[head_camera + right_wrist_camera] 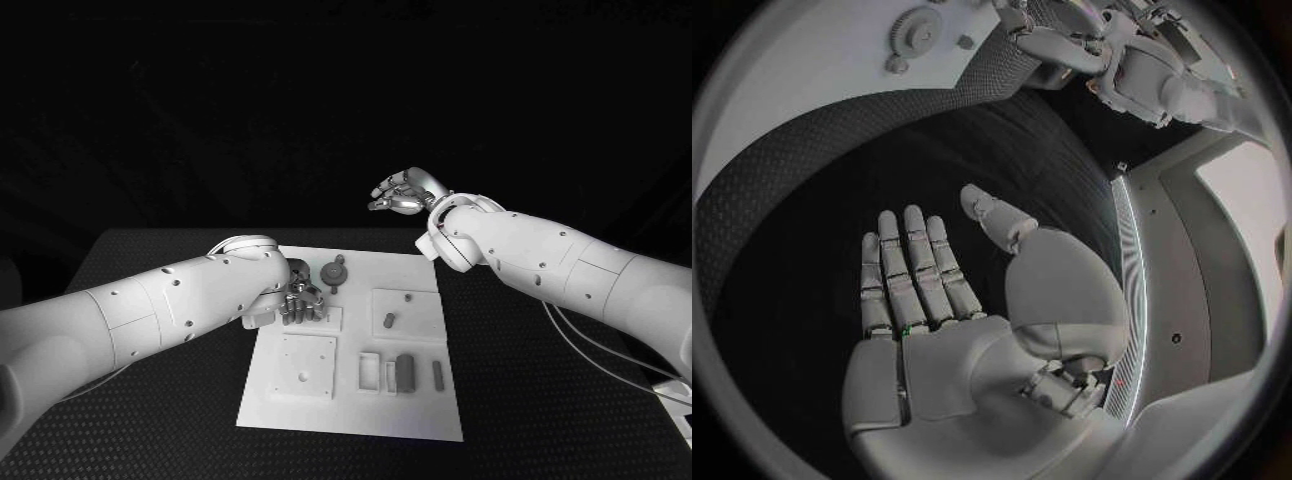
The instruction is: Assemble the parts on the task board
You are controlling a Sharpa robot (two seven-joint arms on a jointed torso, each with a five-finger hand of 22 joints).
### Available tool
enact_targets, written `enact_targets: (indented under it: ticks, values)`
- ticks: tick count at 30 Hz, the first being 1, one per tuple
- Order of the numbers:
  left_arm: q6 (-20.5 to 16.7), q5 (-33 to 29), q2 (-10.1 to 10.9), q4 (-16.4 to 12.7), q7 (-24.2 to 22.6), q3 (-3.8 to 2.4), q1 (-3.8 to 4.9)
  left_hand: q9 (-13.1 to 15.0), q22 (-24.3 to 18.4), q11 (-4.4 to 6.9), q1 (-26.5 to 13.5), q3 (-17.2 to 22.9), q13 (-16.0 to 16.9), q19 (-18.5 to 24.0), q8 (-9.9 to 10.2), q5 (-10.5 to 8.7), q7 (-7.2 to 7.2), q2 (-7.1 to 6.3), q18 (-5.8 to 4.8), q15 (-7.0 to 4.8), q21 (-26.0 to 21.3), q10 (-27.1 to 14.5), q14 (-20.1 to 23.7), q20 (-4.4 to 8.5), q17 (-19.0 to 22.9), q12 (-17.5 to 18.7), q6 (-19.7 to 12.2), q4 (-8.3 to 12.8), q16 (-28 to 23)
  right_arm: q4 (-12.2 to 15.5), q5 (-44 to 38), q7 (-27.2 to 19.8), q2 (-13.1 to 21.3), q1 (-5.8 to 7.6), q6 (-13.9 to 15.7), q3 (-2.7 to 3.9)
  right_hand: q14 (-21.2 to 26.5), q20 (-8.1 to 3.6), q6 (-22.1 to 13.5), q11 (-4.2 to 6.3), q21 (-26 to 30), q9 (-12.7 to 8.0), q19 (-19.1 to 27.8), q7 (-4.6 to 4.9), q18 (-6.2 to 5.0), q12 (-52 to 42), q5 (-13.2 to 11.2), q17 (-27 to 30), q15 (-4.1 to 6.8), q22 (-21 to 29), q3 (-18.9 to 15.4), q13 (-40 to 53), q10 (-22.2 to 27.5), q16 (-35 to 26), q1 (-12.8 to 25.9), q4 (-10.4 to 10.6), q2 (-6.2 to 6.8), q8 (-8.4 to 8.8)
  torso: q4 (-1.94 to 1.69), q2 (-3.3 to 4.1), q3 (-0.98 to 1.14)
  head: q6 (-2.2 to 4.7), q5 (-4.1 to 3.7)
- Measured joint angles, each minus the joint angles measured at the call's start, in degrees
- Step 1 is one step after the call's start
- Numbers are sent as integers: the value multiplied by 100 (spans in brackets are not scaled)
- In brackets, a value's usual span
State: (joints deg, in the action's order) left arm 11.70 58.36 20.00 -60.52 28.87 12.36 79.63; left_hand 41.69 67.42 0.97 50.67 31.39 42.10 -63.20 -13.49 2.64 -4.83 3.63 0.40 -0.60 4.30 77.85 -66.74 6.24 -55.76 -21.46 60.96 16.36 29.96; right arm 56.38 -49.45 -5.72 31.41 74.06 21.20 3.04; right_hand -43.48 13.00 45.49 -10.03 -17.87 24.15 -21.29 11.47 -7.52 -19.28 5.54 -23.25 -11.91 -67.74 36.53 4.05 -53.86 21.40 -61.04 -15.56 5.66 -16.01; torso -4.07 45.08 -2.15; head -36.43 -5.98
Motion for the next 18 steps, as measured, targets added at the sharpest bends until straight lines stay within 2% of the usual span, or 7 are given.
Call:
enact_targets:
  ticks: [14,16,17,18]
  values:
    - [11,16,34,-1,-58,-7,-6,-1,43,18,24,-118,47,-50,-32,-6,21,24,5,-3,12,19,-2,32,1,-111,61,-71,84,7,5,0,19,-4,-7,0,0,0,0,0,22,-3,0,0,0,0,0,-5,0,-6,0,-4,0,0,0,0,0,0,0,1,1,-9,0]
    - [6,28,52,6,-58,-7,-6,-1,55,27,54,-194,54,-66,-45,-5,50,83,29,-10,20,28,-8,17,1,-120,91,-94,99,9,6,-1,21,-5,-8,0,0,0,0,0,22,-3,0,0,-1,0,0,-5,0,-6,0,-5,0,0,0,0,0,0,0,1,1,-9,0]
    - [3,34,66,11,-58,-7,-6,-1,55,39,-14,-362,66,-71,-45,-6,57,147,27,-10,16,36,-8,13,1,-154,98,-21,133,10,6,-1,22,-6,-9,0,0,0,0,0,22,-3,0,0,0,0,0,-5,0,-8,0,-4,0,0,0,0,0,0,0,1,1,-10,0]
    - [-2,39,78,20,-58,-7,-6,-1,55,39,-45,-435,72,-68,-45,-17,57,155,25,-10,-9,36,-8,11,1,-157,99,2,144,10,6,-1,22,-6,-9,0,0,0,0,0,22,-3,0,0,-1,0,0,-5,0,-11,0,-4,0,0,0,0,0,0,1,1,1,-10,0]
